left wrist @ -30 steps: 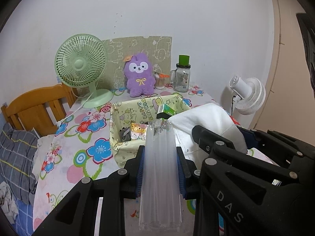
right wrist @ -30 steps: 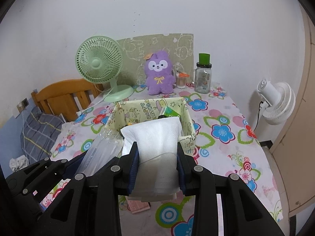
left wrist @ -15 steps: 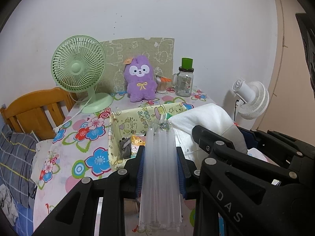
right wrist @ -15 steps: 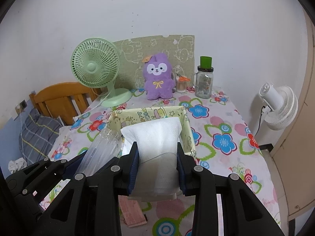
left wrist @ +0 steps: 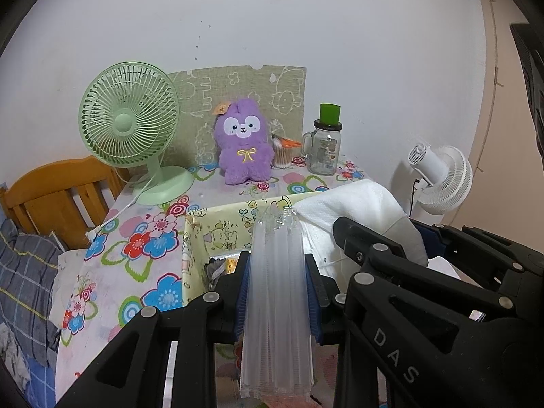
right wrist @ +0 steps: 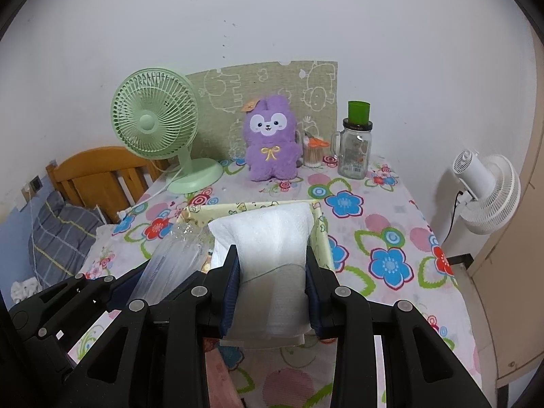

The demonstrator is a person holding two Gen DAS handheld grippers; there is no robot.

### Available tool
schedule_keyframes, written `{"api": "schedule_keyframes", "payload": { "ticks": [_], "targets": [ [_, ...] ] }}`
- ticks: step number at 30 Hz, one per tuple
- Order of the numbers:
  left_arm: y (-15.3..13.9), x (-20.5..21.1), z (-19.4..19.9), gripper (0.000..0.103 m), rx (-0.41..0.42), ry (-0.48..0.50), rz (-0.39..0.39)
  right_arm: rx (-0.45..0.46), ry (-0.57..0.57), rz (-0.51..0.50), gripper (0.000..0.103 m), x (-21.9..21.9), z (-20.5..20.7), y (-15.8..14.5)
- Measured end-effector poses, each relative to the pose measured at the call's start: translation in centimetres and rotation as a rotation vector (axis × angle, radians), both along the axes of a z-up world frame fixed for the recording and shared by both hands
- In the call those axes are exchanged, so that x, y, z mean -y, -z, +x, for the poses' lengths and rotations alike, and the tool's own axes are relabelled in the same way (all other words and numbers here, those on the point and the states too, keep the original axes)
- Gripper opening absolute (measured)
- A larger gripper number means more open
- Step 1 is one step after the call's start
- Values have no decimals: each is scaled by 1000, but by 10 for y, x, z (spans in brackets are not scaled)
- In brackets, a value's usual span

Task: Organize soft objects
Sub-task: 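Lift the straw bundle and napkin stack up over the fabric box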

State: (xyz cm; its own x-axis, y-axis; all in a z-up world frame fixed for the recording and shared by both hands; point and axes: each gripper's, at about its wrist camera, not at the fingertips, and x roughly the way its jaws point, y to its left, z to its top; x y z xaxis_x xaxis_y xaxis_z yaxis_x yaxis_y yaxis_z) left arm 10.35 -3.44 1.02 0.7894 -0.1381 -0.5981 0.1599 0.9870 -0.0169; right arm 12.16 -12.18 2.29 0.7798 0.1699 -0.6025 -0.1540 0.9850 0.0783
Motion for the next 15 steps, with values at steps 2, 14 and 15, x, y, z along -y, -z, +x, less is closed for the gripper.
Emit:
{"api": "schedule_keyframes", "payload": {
  "ticks": [2, 14, 15],
  "targets": [
    [1, 0, 7, 29, -1, 0, 1, -1, 0, -1, 38, 0, 3, 0],
    [5, 1, 38, 29, -6, -3, 5, -9, -2, 4, 38, -2, 38, 8],
    [7, 0, 39, 29, -8, -3, 4, -12, -3, 5, 38, -2, 40, 10]
  ]
}}
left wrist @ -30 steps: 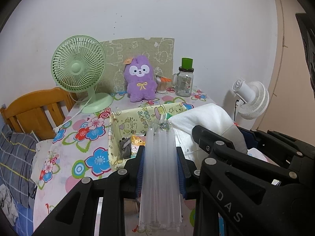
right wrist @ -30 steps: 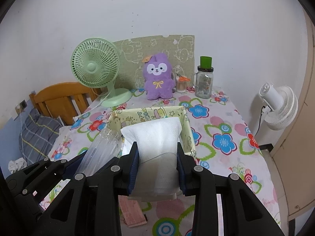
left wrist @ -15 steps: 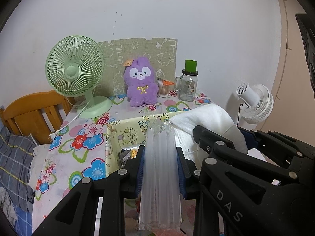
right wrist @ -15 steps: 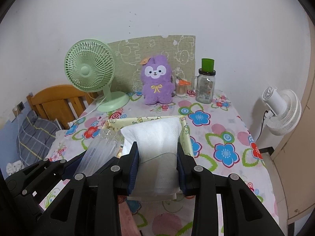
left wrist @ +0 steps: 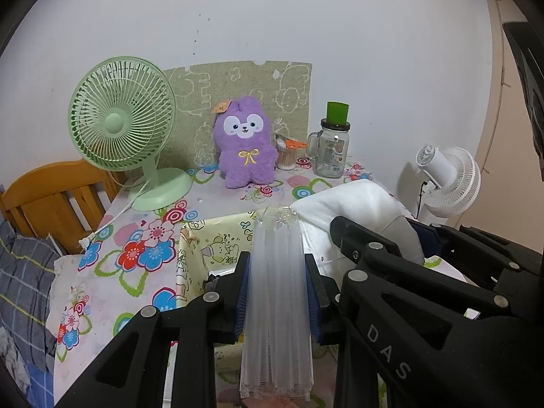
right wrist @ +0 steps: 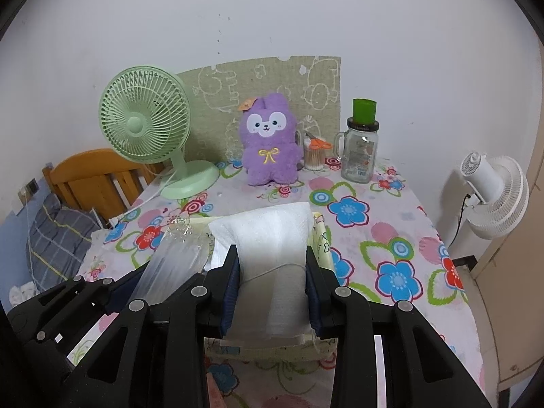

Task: Organize soft objects
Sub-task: 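Lift the straw bundle and napkin stack up over the fabric box, then lower the straws and napkins into the box and open both tools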

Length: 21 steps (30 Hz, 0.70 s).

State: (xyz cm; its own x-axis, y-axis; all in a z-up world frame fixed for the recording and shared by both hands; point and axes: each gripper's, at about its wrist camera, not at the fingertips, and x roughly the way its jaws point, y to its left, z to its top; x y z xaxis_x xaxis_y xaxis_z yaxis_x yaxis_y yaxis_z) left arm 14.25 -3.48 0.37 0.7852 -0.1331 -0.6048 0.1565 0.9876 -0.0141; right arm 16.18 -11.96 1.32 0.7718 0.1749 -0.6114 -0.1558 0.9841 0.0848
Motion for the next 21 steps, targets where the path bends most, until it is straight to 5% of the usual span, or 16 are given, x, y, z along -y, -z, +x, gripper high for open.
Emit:
{"api": "schedule_keyframes", "payload": {
  "ticks": [12, 21],
  "targets": [
    [18, 1, 26, 31, -52, -7, 7, -60, 23, 15, 42, 4, 24, 23],
    [28, 0, 38, 36, -81, -16, 6, -76, 42, -4, 69, 9, 33, 30]
  ]
}}
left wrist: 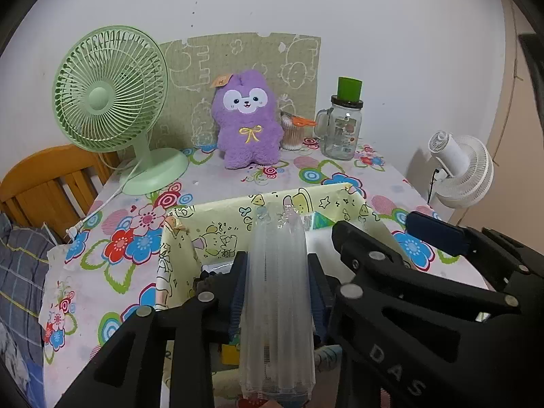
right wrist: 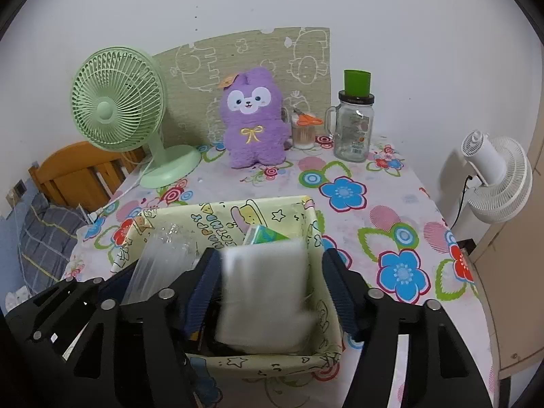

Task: Organize soft objects
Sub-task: 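Lower the straws and napkins into the box and open both tools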

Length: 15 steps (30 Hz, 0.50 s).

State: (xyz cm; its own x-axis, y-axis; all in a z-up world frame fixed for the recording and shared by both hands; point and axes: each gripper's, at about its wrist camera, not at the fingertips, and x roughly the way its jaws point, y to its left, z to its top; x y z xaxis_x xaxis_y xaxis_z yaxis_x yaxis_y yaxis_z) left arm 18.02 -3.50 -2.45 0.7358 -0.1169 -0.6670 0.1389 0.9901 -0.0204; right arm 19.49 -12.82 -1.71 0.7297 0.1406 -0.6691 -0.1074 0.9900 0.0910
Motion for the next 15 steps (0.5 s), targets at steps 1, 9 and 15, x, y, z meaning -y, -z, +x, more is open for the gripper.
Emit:
{"api": "schedule_keyframes", "payload": {
  "ticks": [1, 9, 15],
  "targets": [
    [1, 0, 1, 37, -1, -2, 0, 0, 1, -3, 71, 1, 0, 0],
    [10, 4, 11, 71, -30, -7, -3, -7, 16, -9, 75, 8, 1, 3],
    [13, 4, 13, 87, -33, -9, -3, -14, 24, -11, 77, 11, -1, 6]
  ]
}}
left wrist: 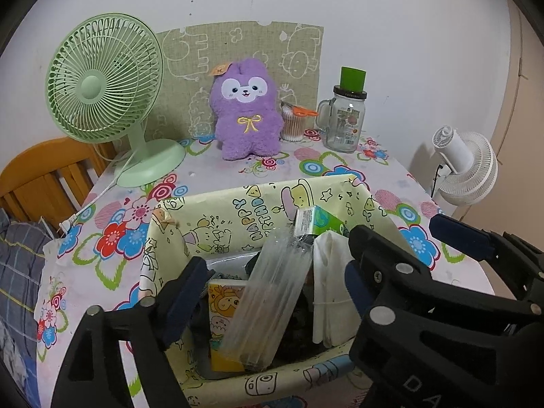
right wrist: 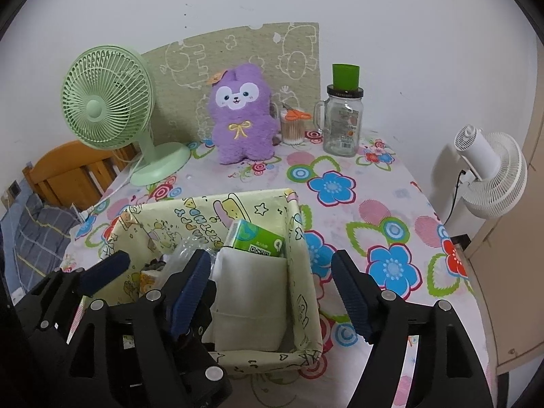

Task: Organize soft objects
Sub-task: 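Lower the straws and napkins into the box and open both tools, then withdraw both tools from the box toward the pink paper packet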

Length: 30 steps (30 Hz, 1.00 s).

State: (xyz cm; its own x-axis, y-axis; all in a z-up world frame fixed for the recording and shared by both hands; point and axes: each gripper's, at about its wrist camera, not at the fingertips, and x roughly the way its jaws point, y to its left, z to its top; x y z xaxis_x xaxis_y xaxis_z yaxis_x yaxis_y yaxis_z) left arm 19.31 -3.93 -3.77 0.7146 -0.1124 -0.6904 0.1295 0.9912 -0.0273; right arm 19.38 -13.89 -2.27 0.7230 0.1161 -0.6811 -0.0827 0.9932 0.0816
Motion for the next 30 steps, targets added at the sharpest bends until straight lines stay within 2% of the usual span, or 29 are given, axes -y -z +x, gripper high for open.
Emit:
{"api": "schedule_keyframes", "payload": {
  "ticks": [7, 30],
  "targets": [
    [-3, 2, -7, 95, 7, 10, 4, 10, -11, 4, 78, -3, -10, -3],
    [-28, -3, -64, 100, 63, 23, 8, 72, -26, 12, 84, -9, -64, -28]
  ]
}}
